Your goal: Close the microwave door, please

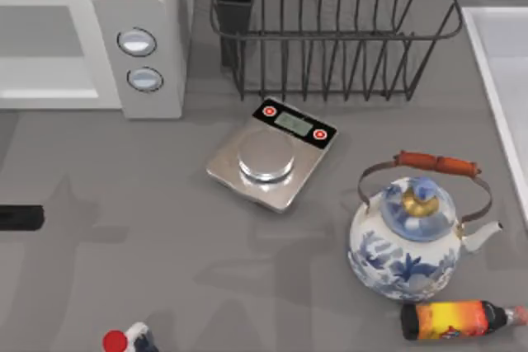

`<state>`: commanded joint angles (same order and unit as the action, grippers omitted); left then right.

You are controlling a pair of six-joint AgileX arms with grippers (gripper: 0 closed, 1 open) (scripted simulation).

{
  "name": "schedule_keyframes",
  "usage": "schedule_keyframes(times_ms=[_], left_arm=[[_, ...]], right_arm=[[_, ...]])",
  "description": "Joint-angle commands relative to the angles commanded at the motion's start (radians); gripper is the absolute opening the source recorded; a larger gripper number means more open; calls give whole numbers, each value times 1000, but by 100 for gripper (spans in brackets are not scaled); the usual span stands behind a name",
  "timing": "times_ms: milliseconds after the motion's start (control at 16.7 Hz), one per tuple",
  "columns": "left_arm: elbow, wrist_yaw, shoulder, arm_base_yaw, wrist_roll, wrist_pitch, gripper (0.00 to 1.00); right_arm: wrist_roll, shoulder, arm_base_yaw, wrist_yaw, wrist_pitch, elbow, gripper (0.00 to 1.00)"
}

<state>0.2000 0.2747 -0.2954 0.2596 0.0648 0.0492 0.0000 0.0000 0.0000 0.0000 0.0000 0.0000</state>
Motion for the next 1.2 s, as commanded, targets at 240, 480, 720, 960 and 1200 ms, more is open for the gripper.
schedule_keyframes(times_ms=[240, 480, 720, 960, 1200], left_arm=[[210, -153, -229, -231, 185, -131, 0], [491, -364, -574, -577, 412, -312, 0], [779, -588, -946, -928, 619, -505, 0], [1018, -788, -1260, -1183, 768, -678, 0], [1167, -918, -1436, -1296, 847, -791, 0]], right_arm=[[0, 0, 0, 0, 0, 0, 100], [0, 0, 0, 0, 0, 0, 100], [0, 0, 0, 0, 0, 0, 100], [0, 0, 0, 0, 0, 0, 100], [0, 0, 0, 0, 0, 0, 100]])
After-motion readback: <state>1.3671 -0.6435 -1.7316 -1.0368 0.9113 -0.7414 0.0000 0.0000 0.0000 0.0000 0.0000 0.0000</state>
